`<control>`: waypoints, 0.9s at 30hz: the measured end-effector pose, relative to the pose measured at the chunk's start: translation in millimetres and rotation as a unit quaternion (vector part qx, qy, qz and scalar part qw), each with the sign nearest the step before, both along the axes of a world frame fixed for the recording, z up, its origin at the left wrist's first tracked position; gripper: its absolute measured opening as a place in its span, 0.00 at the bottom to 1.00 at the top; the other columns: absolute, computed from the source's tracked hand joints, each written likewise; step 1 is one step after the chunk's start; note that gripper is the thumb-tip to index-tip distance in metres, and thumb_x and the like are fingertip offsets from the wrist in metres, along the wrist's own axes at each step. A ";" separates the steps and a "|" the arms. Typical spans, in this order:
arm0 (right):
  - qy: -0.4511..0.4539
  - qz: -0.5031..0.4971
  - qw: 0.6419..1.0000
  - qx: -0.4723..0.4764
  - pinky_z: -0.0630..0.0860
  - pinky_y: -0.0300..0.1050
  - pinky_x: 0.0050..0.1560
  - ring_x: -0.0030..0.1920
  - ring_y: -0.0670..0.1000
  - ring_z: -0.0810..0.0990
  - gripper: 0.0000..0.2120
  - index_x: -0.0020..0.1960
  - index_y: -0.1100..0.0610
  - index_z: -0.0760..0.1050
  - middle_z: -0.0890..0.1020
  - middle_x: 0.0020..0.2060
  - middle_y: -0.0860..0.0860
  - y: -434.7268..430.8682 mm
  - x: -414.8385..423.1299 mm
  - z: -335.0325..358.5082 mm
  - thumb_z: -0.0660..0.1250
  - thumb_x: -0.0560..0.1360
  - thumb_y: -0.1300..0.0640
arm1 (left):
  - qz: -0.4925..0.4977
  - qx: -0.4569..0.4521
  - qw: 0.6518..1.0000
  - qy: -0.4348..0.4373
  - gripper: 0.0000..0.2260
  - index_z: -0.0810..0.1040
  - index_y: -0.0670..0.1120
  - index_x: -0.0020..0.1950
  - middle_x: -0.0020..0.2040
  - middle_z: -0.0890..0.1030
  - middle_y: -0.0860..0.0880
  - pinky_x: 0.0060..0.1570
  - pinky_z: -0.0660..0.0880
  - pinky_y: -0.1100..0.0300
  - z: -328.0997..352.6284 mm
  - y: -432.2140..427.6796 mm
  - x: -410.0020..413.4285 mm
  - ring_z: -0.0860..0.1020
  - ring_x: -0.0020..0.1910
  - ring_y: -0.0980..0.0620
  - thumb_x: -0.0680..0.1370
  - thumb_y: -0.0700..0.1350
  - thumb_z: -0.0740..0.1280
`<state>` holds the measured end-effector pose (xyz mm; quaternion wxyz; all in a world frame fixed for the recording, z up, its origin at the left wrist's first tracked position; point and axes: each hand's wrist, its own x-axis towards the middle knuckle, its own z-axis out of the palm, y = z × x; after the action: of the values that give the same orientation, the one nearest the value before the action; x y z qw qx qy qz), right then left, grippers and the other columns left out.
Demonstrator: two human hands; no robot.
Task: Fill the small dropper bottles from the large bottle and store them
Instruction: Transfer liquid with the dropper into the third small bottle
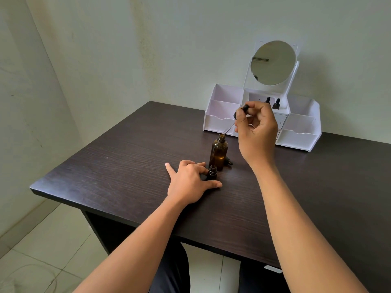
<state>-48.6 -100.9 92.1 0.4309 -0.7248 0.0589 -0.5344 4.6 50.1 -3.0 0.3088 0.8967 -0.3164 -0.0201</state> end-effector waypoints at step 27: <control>0.169 0.003 0.985 -0.024 0.77 0.36 0.47 0.45 0.48 0.81 0.01 0.47 0.56 0.79 0.83 0.43 0.49 -7.8 27.8 2.2 0.70 0.76 0.59 | 0.000 0.013 1.000 -0.001 0.28 0.81 0.56 0.63 0.72 0.72 0.59 0.70 0.34 0.28 -0.8 -0.5 1.8 0.57 0.76 0.55 0.69 0.70 0.68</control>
<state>-20.8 -108.7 94.4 0.3986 -0.8149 0.1161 -0.4044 6.3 49.6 -3.7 0.2968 0.9008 -0.3162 -0.0232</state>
